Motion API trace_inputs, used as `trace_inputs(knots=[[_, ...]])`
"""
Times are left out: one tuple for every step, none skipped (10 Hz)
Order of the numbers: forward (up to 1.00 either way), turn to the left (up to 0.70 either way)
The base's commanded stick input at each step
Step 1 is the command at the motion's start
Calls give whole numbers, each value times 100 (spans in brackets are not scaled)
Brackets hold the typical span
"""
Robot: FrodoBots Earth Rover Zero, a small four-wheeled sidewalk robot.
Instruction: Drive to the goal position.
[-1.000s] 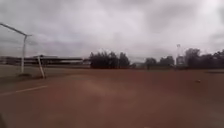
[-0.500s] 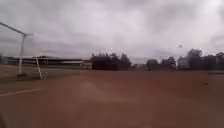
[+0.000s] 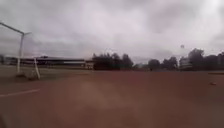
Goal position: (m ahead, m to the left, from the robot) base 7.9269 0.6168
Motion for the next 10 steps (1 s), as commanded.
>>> trace_inputs(knots=[[70,0],[70,0],[70,0],[70,0],[70,0],[70,0],[70,0],[70,0],[70,0],[70,0]])
